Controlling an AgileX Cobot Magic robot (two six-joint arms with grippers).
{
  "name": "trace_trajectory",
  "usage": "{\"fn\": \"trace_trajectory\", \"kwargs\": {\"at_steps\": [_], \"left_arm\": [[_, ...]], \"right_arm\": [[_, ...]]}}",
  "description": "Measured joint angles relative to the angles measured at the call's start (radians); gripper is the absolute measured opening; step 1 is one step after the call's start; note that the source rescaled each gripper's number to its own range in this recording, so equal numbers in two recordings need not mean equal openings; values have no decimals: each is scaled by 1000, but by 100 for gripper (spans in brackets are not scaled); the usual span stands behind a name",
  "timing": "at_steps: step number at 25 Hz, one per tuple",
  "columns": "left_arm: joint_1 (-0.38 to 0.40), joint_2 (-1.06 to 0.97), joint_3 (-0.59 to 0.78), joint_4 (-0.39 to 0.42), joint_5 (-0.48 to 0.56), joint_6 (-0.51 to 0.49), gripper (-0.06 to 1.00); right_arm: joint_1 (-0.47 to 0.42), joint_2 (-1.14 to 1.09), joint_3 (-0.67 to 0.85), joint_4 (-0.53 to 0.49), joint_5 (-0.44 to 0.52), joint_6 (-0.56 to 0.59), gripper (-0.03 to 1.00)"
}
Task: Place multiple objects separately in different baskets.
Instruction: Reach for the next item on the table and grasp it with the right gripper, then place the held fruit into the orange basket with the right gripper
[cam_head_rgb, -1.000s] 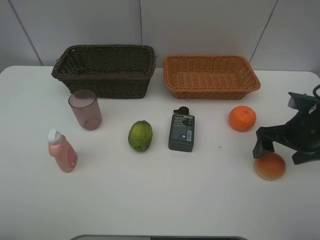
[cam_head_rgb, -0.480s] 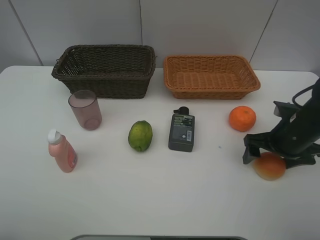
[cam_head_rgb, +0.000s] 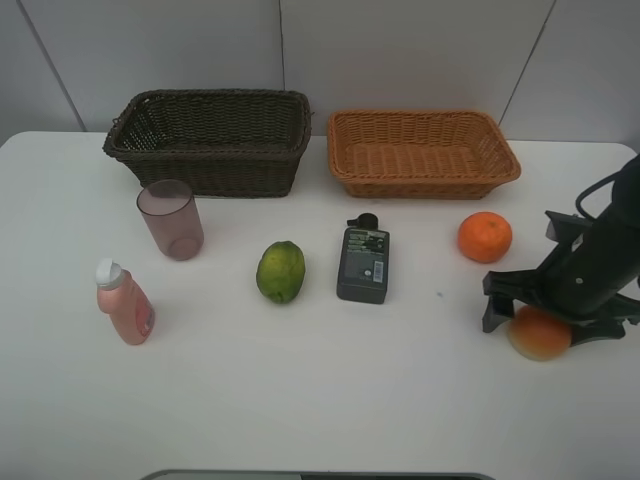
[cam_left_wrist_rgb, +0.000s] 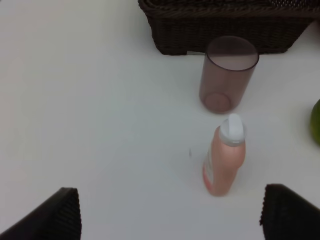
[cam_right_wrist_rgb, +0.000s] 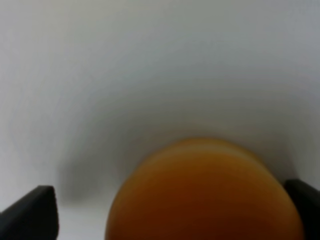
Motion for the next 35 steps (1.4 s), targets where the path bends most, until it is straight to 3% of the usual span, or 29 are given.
{"fn": "trace_trajectory", "kwargs": {"at_steps": [2, 5, 6, 29, 35], "left_arm": [[0, 0, 0, 0, 0, 0, 93], [0, 0, 0, 0, 0, 0, 93], [0, 0, 0, 0, 0, 0, 93], [0, 0, 0, 0, 0, 0, 93], [0, 0, 0, 0, 0, 0, 93]], "right_arm": [[0, 4, 0, -7, 2, 0, 64], [0, 5, 0, -8, 3, 0, 5], [0, 5, 0, -8, 3, 0, 0], [0, -8, -5, -12, 8, 0, 0], [0, -87, -157, -37, 216, 0, 0]]}}
